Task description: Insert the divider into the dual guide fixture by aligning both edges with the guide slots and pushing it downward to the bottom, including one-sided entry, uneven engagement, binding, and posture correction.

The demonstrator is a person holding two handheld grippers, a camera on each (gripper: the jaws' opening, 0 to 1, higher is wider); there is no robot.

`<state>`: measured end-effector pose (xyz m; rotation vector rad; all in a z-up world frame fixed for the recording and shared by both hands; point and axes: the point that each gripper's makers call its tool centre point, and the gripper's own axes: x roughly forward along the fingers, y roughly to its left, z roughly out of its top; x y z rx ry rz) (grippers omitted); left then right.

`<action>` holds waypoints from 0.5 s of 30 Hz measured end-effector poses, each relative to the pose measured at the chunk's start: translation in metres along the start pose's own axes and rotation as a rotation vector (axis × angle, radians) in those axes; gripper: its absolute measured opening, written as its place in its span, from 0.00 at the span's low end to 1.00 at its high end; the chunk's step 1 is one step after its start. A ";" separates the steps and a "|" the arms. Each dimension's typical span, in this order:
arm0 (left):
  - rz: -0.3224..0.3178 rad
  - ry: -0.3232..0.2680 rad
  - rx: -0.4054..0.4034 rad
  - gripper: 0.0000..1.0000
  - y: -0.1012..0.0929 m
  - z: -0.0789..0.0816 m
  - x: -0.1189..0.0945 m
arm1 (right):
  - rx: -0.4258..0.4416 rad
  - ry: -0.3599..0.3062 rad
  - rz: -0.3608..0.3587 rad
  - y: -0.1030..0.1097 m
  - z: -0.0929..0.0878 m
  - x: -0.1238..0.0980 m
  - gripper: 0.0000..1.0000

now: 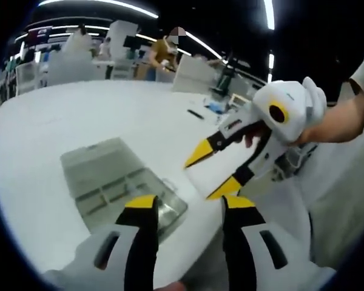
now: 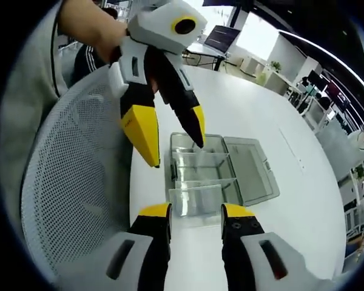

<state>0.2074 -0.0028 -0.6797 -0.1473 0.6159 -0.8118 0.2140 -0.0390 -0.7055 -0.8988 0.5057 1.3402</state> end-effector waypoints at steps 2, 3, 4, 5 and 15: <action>-0.006 -0.002 -0.009 0.37 -0.002 0.001 0.000 | -0.008 -0.004 -0.007 -0.001 0.003 -0.001 0.28; -0.010 -0.006 -0.018 0.36 -0.003 0.002 0.000 | -0.012 -0.006 -0.009 -0.001 0.004 -0.001 0.28; -0.010 -0.011 -0.021 0.36 -0.003 0.003 0.001 | -0.010 -0.009 -0.009 -0.001 0.005 -0.001 0.28; -0.011 -0.016 -0.027 0.35 -0.004 0.005 0.001 | -0.012 -0.013 -0.012 -0.001 0.007 -0.001 0.28; -0.045 -0.038 -0.084 0.26 -0.012 0.016 0.004 | -0.029 -0.023 -0.032 -0.001 0.013 -0.004 0.28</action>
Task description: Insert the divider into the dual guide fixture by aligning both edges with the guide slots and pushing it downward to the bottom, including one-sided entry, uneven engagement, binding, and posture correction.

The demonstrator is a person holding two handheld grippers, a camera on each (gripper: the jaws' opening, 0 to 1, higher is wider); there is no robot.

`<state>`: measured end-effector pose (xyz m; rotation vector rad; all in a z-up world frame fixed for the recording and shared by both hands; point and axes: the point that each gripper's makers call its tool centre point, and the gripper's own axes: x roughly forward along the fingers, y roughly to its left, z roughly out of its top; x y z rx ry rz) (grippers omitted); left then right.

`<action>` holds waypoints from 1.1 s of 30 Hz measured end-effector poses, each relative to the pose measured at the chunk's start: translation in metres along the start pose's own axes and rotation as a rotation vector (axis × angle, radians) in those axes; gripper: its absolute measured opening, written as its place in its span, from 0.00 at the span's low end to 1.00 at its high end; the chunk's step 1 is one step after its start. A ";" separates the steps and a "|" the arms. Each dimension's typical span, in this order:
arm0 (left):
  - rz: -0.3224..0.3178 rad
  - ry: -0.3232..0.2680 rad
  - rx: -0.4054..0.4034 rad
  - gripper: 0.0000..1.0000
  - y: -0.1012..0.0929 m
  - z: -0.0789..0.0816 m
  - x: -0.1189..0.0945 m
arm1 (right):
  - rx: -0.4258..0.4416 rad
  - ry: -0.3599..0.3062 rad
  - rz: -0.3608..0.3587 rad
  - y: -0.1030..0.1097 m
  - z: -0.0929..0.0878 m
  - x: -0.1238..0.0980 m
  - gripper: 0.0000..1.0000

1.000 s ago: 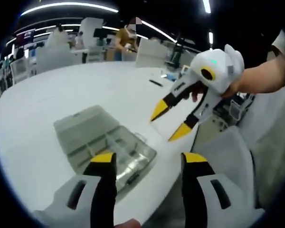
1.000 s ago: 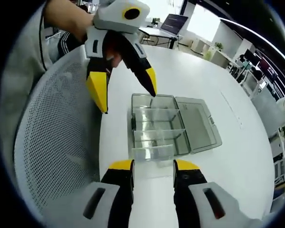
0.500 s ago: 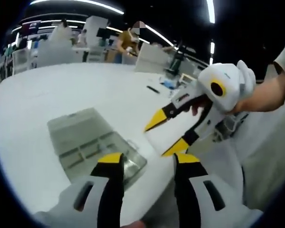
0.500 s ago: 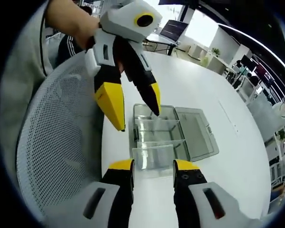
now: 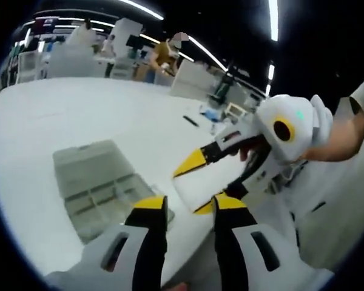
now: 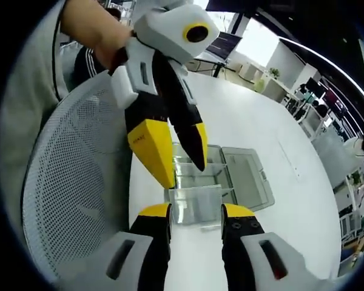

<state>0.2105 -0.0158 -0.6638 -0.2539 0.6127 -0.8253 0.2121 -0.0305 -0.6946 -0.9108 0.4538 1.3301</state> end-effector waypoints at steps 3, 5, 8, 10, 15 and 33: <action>-0.003 -0.005 -0.015 0.24 -0.001 0.003 0.001 | -0.001 -0.004 -0.005 0.000 0.002 -0.001 0.28; -0.006 -0.009 -0.030 0.22 -0.001 0.005 0.001 | -0.002 -0.011 -0.010 0.000 0.004 -0.001 0.28; -0.009 -0.002 -0.053 0.20 -0.001 0.004 0.001 | 0.000 -0.016 -0.015 0.000 0.006 -0.001 0.28; -0.011 -0.002 -0.060 0.18 -0.001 0.004 0.001 | -0.001 -0.022 -0.019 0.000 0.008 -0.001 0.28; -0.011 -0.001 -0.073 0.16 -0.001 0.003 0.001 | -0.004 -0.027 -0.023 0.001 0.011 -0.001 0.28; 0.015 0.006 -0.140 0.11 0.008 0.001 0.003 | -0.020 -0.055 -0.049 -0.003 0.022 -0.005 0.28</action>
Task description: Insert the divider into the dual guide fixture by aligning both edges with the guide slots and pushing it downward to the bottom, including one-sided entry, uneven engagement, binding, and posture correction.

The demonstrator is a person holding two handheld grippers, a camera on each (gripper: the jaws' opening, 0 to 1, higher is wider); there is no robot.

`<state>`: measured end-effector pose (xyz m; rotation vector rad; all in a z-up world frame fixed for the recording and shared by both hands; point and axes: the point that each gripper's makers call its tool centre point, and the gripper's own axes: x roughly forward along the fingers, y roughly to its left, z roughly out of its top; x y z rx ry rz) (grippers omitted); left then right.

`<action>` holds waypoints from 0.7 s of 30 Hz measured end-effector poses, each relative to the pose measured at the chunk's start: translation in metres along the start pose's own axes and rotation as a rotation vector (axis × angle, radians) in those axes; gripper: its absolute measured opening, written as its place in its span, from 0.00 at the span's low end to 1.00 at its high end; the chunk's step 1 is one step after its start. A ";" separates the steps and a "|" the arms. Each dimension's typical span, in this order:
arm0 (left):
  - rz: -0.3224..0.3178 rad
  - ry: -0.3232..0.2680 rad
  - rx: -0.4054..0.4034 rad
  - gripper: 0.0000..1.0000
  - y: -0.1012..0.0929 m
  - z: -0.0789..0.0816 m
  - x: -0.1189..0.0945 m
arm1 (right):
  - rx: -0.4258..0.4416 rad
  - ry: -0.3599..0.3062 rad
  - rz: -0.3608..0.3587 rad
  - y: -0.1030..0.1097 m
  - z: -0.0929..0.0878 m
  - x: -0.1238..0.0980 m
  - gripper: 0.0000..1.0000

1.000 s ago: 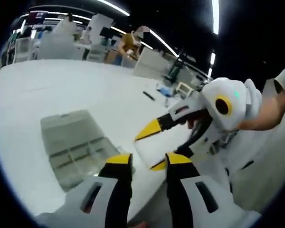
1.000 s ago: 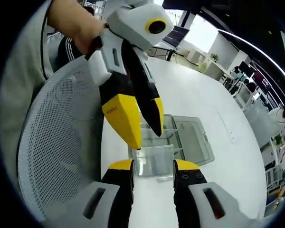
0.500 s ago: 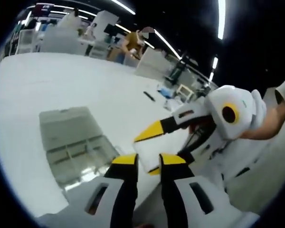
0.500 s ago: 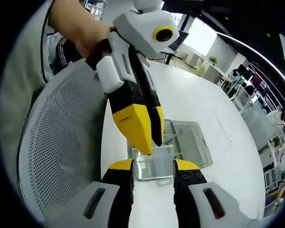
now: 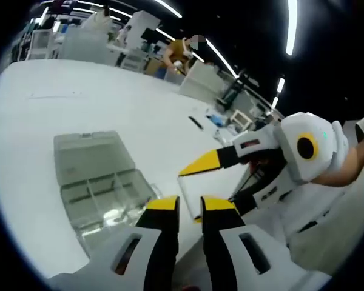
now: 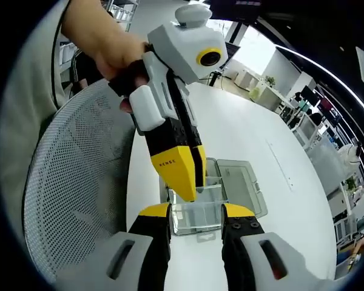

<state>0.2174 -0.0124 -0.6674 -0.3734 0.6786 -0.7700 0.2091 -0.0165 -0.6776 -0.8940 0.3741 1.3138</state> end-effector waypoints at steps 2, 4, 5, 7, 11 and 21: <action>0.002 0.003 -0.006 0.09 0.000 -0.001 0.000 | 0.000 -0.009 0.001 0.000 0.002 0.000 0.28; 0.001 0.001 -0.023 0.07 0.001 -0.001 0.001 | -0.009 -0.005 0.000 0.001 0.003 0.000 0.28; -0.001 0.001 -0.028 0.07 0.001 -0.001 0.001 | -0.007 -0.011 0.000 0.001 0.004 0.000 0.28; -0.003 0.003 -0.031 0.05 0.001 -0.001 0.001 | -0.008 -0.010 -0.001 0.000 0.004 0.000 0.28; -0.002 0.009 -0.033 0.02 0.002 -0.003 0.001 | -0.010 -0.012 -0.001 0.000 0.005 0.001 0.28; -0.007 0.011 -0.068 0.01 0.003 -0.006 0.000 | -0.024 -0.010 0.000 0.003 0.005 0.001 0.28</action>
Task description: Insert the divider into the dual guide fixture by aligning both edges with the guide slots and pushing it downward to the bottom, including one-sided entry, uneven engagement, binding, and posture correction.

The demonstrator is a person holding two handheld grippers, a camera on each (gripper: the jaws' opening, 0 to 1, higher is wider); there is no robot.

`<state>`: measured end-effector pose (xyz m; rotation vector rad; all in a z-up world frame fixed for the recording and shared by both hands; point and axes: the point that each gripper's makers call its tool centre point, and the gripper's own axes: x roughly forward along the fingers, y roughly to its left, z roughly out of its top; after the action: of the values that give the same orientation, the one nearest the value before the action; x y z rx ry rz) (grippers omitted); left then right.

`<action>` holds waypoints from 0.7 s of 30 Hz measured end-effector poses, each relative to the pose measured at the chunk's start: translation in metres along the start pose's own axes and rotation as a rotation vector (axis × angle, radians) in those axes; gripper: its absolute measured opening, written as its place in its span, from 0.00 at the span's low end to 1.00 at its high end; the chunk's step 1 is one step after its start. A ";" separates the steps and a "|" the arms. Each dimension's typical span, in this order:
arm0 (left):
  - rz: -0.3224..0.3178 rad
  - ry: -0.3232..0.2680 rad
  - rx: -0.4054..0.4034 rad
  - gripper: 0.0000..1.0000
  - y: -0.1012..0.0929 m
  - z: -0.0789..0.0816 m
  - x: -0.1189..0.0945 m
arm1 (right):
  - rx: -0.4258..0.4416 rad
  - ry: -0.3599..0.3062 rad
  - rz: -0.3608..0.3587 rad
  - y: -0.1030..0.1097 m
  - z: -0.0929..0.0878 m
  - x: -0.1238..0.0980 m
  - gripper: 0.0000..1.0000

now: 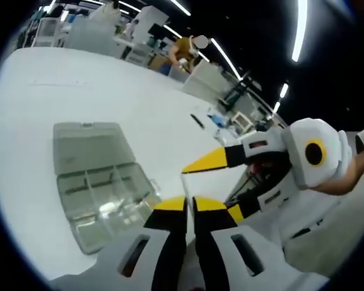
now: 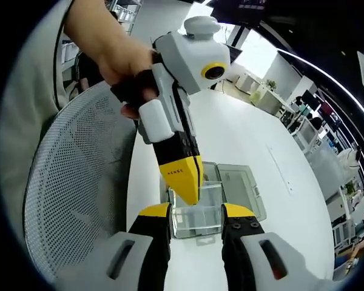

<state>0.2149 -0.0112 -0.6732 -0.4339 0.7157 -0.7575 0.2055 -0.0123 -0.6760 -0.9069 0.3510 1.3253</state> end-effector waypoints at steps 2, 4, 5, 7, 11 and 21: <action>-0.001 -0.002 -0.006 0.00 0.000 0.000 0.000 | -0.005 0.001 -0.001 0.000 0.000 0.000 0.28; -0.004 -0.003 -0.024 0.00 0.000 -0.001 0.000 | -0.008 0.002 0.000 0.000 0.000 0.000 0.28; -0.004 -0.006 -0.028 0.00 0.000 0.000 0.000 | -0.009 0.001 0.000 0.000 0.000 0.000 0.28; -0.004 -0.013 -0.029 0.00 0.000 0.000 0.000 | -0.018 0.004 0.000 0.000 0.000 0.000 0.29; 0.004 -0.018 -0.013 0.00 0.002 0.001 -0.001 | -0.016 0.009 0.006 -0.001 -0.001 0.000 0.31; 0.004 -0.040 0.015 0.00 0.005 0.003 -0.004 | 0.000 0.008 0.008 -0.005 -0.003 -0.003 0.31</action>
<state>0.2176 -0.0044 -0.6721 -0.4327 0.6734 -0.7481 0.2105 -0.0167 -0.6742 -0.9120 0.3615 1.3294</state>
